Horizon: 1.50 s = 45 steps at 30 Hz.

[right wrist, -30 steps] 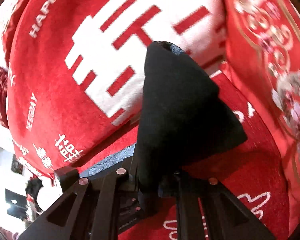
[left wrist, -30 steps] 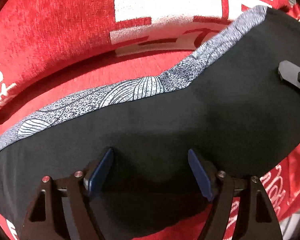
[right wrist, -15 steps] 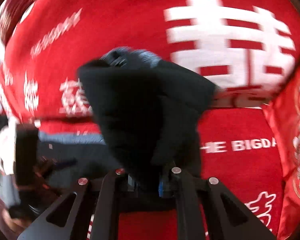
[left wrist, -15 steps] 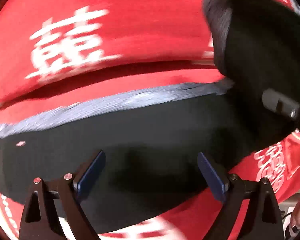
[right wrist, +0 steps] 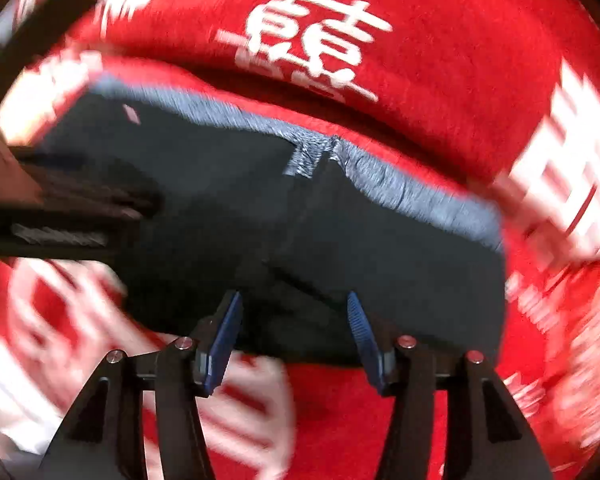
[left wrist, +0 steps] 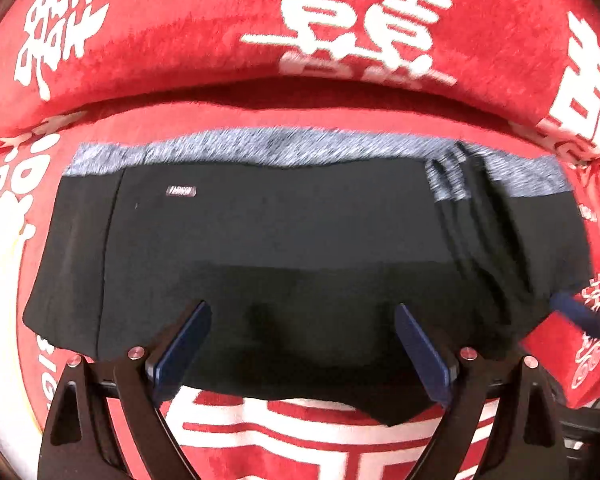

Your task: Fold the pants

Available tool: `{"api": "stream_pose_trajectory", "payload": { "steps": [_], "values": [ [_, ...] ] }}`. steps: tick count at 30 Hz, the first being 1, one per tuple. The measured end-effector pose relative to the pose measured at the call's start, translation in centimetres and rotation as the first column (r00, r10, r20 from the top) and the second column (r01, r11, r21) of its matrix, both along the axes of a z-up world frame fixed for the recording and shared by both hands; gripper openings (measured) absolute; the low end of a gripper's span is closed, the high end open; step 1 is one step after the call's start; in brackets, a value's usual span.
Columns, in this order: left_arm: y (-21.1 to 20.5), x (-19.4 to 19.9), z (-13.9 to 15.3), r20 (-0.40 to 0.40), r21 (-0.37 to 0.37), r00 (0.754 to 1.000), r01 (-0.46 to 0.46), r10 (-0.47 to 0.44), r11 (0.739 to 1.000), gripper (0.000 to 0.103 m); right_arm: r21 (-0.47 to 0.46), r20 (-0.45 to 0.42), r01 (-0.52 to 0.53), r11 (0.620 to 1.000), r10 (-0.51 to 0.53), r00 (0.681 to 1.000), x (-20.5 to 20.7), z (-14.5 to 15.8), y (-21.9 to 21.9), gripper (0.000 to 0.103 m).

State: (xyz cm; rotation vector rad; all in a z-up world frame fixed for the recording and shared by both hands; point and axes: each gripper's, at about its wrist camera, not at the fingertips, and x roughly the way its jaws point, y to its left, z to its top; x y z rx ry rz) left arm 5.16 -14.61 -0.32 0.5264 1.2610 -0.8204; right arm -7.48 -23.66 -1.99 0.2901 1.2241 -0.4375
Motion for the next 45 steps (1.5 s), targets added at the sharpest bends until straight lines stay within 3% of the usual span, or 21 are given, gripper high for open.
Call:
{"api": "stream_pose_trajectory", "payload": {
  "steps": [1,3,7,9,14,16,17,18,19,20,22,24,28,31,34,36,37,38,41,43,45],
  "values": [
    [-0.6,-0.3,0.4,-0.004,-0.020,1.000,0.011,-0.011,1.000,0.094,0.118,0.070,0.069,0.991,-0.078,0.995,-0.9,0.8,-1.4,0.059],
    [-3.8,-1.4,0.6,-0.014,-0.046,0.999,0.033,-0.034,0.998,0.094,0.347,0.158,0.221,0.911,-0.289,0.944,-3.3,1.1,-4.7,0.059],
    [-7.1,-4.3,-0.5,-0.034,-0.033,0.994,0.102,-0.103,0.994,0.094,0.643,0.136,0.371,0.670,-0.577,0.806,-7.5,-1.8,-8.7,0.059],
    [-7.5,-5.3,-2.2,-0.034,0.004,0.992,0.122,-0.122,0.992,0.094,0.722,0.084,0.407,0.559,-0.655,0.751,-9.0,-3.7,-9.3,0.059],
    [-6.9,-4.7,-4.4,-0.069,0.018,0.995,0.071,-0.070,0.997,0.100,0.806,0.093,0.386,0.449,-0.740,0.667,-10.6,-5.7,-9.8,0.059],
    [-6.5,-4.4,-4.6,-0.086,0.016,0.994,0.062,-0.060,0.998,0.101,0.853,0.082,0.364,0.375,-0.783,0.617,-10.5,-7.2,-10.6,0.056],
    [-6.5,-4.3,-4.6,-0.083,0.019,0.995,0.063,-0.061,0.998,0.101,0.872,0.061,0.357,0.334,-0.799,0.598,-10.6,-7.9,-11.0,0.025],
    [-6.5,-4.4,-4.5,-0.074,0.025,0.995,0.068,-0.066,0.997,0.101,0.883,0.029,0.366,0.296,-0.810,0.586,-10.7,-8.6,-11.2,0.005],
    [-6.6,-4.4,-4.4,-0.058,0.036,0.996,0.072,-0.070,0.997,0.101,0.883,0.012,0.373,0.284,-0.809,0.588,-10.7,-8.4,-11.3,0.005],
    [-6.5,-4.4,-4.1,-0.033,0.053,0.997,0.071,-0.069,0.996,0.101,0.881,0.027,0.365,0.300,-0.803,0.595,-10.8,-7.8,-11.4,0.005],
    [-5.8,-3.7,-3.1,0.000,0.044,0.999,0.048,-0.048,0.998,0.101,0.860,0.101,0.321,0.397,-0.748,0.655,-10.5,-5.1,-11.0,0.005],
    [-4.5,-2.8,-2.1,0.025,0.022,1.000,0.005,-0.005,1.000,0.101,0.833,0.115,0.316,0.454,-0.701,0.704,-10.0,-3.8,-10.1,0.005],
    [-3.2,-1.4,-2.1,0.029,0.060,0.998,-0.061,0.060,0.996,0.101,0.815,0.013,0.365,0.451,-0.643,0.765,-8.1,-7.4,-8.6,0.005],
    [-3.7,-1.3,-1.6,0.048,0.070,0.998,-0.052,0.048,0.996,0.101,0.826,-0.008,0.386,0.411,-0.675,0.738,-8.4,-8.9,-8.6,0.006],
    [-4.9,-1.2,-0.2,0.075,0.055,0.997,-0.030,0.026,0.998,0.101,0.808,0.004,0.345,0.479,-0.589,0.808,-8.4,-6.9,-8.9,0.026],
    [-6.0,-2.0,1.5,0.084,0.043,0.996,-0.019,0.016,0.999,0.101,0.781,0.044,0.284,0.555,-0.504,0.863,-8.4,-4.6,-9.2,0.063],
    [-6.7,-2.0,2.0,0.089,0.035,0.996,-0.014,0.011,0.999,0.101,0.760,0.081,0.252,0.599,-0.472,0.878,-8.5,-3.2,-9.4,0.066],
    [-7.8,-2.4,2.3,0.096,0.027,0.995,-0.005,0.002,1.000,0.101,0.726,0.144,0.209,0.655,-0.443,0.885,-9.2,-1.2,-10.3,0.066],
    [-10.3,-3.2,3.8,0.094,0.003,0.995,0.037,-0.037,0.999,0.101,0.629,0.234,0.212,0.748,-0.442,0.866,-11.2,2.0,-14.3,0.066],
    [-12.2,-3.8,4.0,0.083,-0.008,0.995,0.060,-0.059,0.998,0.101,0.561,0.219,0.314,0.766,-0.503,0.836,-13.2,2.0,-18.5,0.066],
    [-14.4,-4.6,3.9,0.075,-0.020,0.994,0.082,-0.080,0.996,0.101,0.549,0.188,0.387,0.741,-0.561,0.806,-14.8,0.1,-22.4,0.066]
  ]
}}
